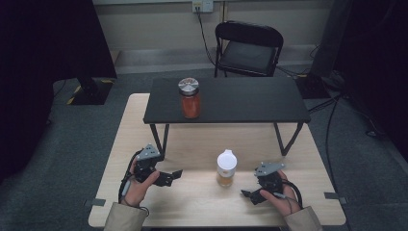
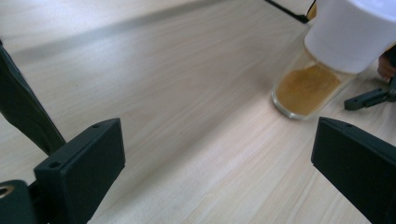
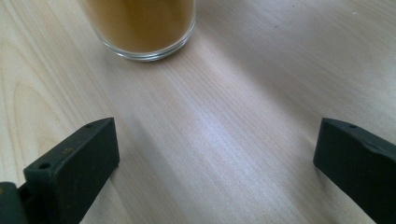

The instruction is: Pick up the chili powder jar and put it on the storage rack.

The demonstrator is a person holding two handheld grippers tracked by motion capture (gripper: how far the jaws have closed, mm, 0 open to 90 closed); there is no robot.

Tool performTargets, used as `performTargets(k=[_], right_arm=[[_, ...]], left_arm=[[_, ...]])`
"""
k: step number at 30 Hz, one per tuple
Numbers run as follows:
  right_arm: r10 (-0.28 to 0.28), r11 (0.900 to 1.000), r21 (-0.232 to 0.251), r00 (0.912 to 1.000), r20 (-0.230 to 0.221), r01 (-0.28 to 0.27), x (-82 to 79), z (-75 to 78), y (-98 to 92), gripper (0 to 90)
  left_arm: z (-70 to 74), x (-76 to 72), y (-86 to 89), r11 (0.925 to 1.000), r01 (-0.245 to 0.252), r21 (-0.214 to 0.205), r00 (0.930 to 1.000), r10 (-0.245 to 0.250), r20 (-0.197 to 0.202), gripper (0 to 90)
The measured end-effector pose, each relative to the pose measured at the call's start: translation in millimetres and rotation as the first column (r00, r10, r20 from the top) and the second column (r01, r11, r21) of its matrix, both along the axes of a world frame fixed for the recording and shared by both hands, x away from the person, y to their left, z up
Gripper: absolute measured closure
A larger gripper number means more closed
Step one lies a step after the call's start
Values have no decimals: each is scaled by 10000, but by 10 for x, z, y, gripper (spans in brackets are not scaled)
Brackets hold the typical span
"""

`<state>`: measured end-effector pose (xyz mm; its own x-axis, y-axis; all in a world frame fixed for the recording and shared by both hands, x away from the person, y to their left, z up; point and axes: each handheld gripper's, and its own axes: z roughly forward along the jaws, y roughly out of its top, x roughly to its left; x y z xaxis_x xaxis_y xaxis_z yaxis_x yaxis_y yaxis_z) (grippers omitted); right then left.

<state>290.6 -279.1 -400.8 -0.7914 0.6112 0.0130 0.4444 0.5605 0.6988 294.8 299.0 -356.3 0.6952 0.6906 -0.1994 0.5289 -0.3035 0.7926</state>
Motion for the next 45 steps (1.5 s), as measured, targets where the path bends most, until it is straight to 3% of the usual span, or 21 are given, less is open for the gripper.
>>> performTargets(k=[18, 30, 38, 42, 45], right_arm=[[-23, 10000, 1, 10000, 1, 23, -4, 0, 2, 0], [-24, 10000, 3, 10000, 1, 24, -4, 0, 2, 0], [-24, 10000, -14, 10000, -4, 24, -4, 2, 2, 0], [-24, 10000, -12, 10000, -6, 24, -4, 2, 2, 0], [-23, 10000, -13, 10000, -8, 23, -4, 2, 2, 0]], left_arm=[[-352, -18, -45, 9993, -180, 313, 9984, 196, -532, 24], [-461, -31, -135, 9959, -106, 901, 9967, 177, -786, 24], [-464, -43, -194, 9890, -88, 1475, 9970, 200, -747, 24], [-477, -63, -214, 9869, -17, 1613, 9983, 111, -575, 15], [-489, -94, -248, 9812, 68, 1930, 9996, -15, -278, 12]])
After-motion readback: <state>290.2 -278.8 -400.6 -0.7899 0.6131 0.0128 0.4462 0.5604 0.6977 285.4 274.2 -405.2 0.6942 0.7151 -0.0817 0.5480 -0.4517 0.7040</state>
